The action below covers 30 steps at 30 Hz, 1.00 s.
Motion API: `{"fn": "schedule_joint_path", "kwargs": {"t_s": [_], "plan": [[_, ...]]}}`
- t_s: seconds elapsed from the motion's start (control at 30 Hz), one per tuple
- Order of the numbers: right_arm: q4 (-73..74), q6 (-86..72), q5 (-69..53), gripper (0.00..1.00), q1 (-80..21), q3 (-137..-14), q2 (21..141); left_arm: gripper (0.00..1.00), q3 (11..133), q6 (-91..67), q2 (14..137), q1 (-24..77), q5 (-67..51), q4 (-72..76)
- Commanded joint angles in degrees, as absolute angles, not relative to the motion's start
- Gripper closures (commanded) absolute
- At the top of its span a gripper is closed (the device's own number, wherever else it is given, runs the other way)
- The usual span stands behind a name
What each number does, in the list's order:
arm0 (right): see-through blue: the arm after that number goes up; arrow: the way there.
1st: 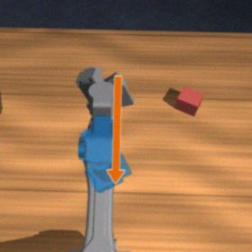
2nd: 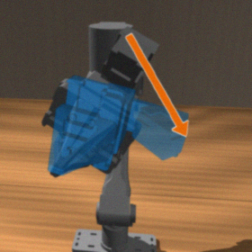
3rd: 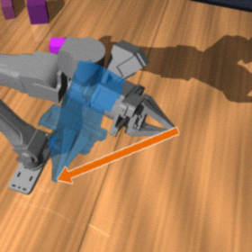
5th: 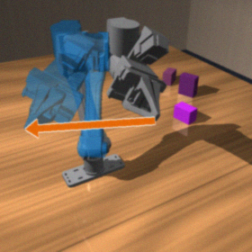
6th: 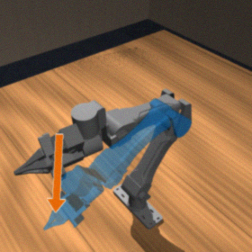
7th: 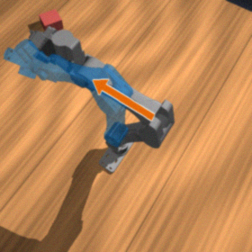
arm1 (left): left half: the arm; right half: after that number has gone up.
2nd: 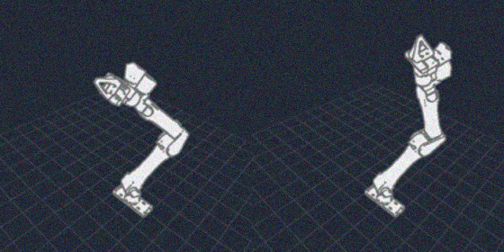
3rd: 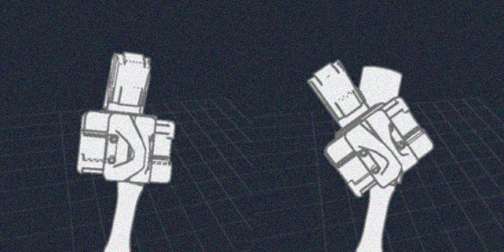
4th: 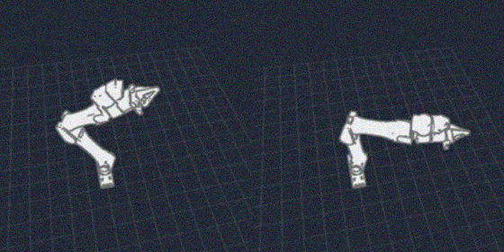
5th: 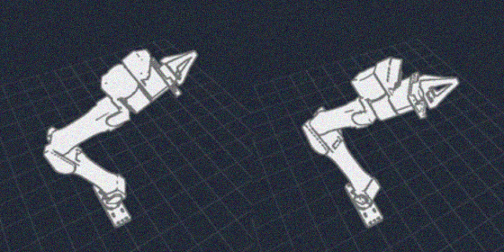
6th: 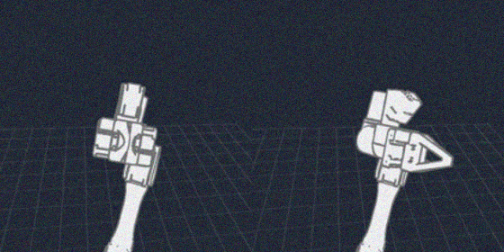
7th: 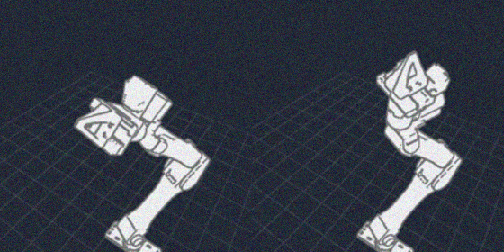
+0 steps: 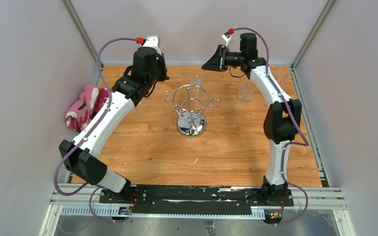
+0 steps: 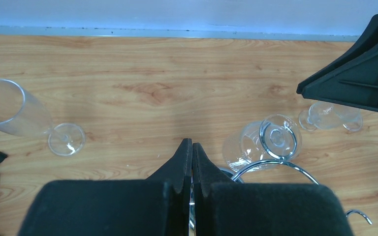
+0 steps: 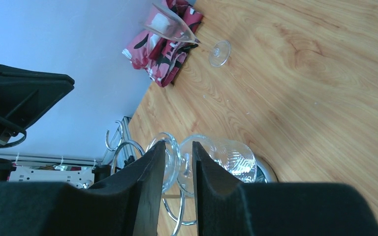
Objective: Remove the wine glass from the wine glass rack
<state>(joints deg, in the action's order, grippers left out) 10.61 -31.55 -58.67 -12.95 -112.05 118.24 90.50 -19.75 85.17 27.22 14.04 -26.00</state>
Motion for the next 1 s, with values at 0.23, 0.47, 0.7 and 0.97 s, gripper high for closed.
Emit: {"fn": "schedule_joint_path", "kwargs": {"t_s": [0.23, 0.47, 0.7, 0.97], "plan": [[10.38, -32.03, -63.35, 0.68, -15.82, -114.13, 120.76, 1.00, 90.78, -19.40, 85.35, 27.59, 15.40, -25.73], [10.77, -28.67, -59.80, 0.69, -15.81, -108.87, 117.23, 1.00, 88.78, -23.25, 83.25, 27.66, 7.78, -25.58], [13.52, -26.22, -56.51, 0.60, -15.07, -110.81, 115.78, 1.00, 80.39, -26.68, 74.50, 30.36, 2.15, -21.17], [12.87, -26.10, -53.83, 0.58, -14.17, -108.40, 112.98, 0.69, 75.52, -33.65, 73.35, 30.50, -7.95, -14.48]]}}
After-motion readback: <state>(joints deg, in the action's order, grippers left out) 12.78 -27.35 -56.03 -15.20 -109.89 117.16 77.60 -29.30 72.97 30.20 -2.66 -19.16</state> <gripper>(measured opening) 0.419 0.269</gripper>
